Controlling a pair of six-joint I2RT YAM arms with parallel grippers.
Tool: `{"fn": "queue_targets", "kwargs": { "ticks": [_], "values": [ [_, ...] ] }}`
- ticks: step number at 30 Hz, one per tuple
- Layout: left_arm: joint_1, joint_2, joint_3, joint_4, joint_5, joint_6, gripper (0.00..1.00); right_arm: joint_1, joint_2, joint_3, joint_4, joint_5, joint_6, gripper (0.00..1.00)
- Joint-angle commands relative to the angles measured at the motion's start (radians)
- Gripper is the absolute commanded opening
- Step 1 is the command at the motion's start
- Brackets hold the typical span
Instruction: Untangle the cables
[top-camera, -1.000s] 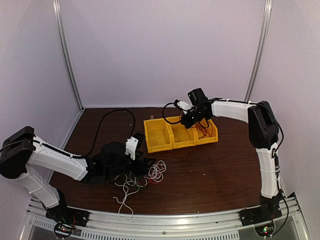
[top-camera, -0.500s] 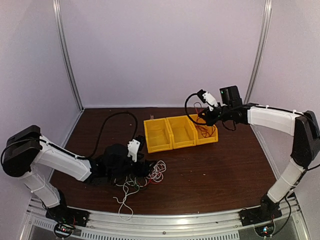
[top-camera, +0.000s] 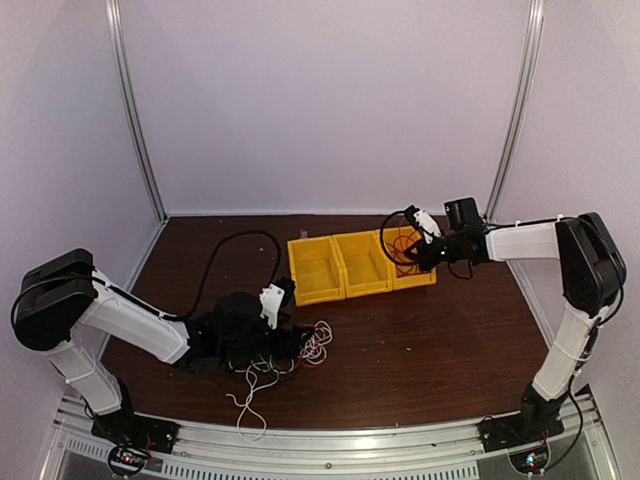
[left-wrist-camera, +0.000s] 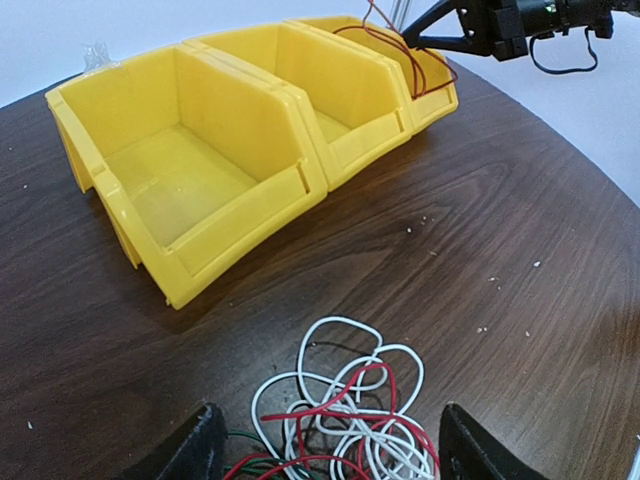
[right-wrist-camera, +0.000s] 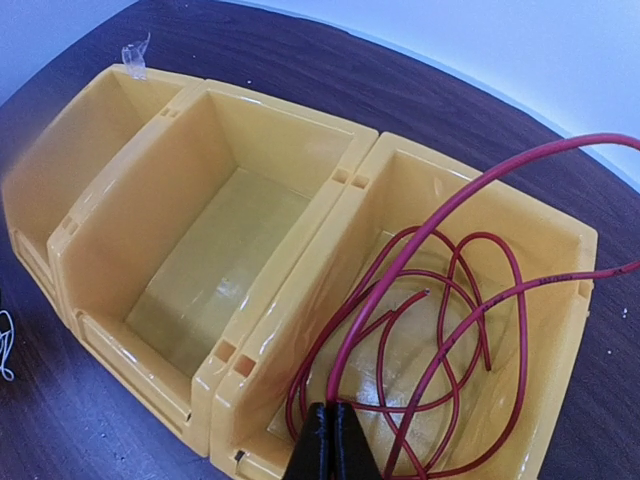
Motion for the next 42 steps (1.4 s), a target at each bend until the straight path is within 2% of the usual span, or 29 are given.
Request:
{"fn": "queue_targets", "kwargs": {
  "ticks": [1, 7, 20, 23, 26, 31, 36, 42],
  "values": [
    [-0.004, -0.003, 0.005, 0.065, -0.001, -0.006, 0.74, 0.001, 0.104, 0.13, -0.078, 0.065, 0.021, 0.0],
    [-0.005, 0.01, 0.015, 0.067, 0.006, -0.008, 0.74, 0.02, 0.238, 0.271, -0.167, 0.156, 0.016, 0.0],
    [-0.004, 0.017, 0.02, 0.07, 0.005, 0.001, 0.74, 0.076, 0.358, 0.396, -0.354, 0.359, -0.019, 0.01],
    [-0.004, 0.015, 0.022, 0.07, 0.005, 0.006, 0.74, 0.078, 0.318, 0.395, -0.389, 0.352, -0.023, 0.17],
    [-0.003, 0.01, 0.021, 0.062, 0.002, 0.013, 0.74, 0.078, 0.233, 0.383, -0.424, 0.341, -0.035, 0.24],
    [-0.005, 0.01, 0.018, 0.065, 0.0, 0.016, 0.74, 0.077, 0.096, 0.4, -0.511, 0.321, -0.058, 0.31],
    [-0.003, 0.022, 0.029, 0.063, 0.005, 0.019, 0.74, 0.064, 0.031, 0.447, -0.573, 0.325, -0.079, 0.34],
    [-0.005, 0.028, 0.057, 0.039, 0.016, 0.029, 0.74, -0.055, 0.113, 0.576, -0.521, 0.266, -0.06, 0.35]
  ]
}}
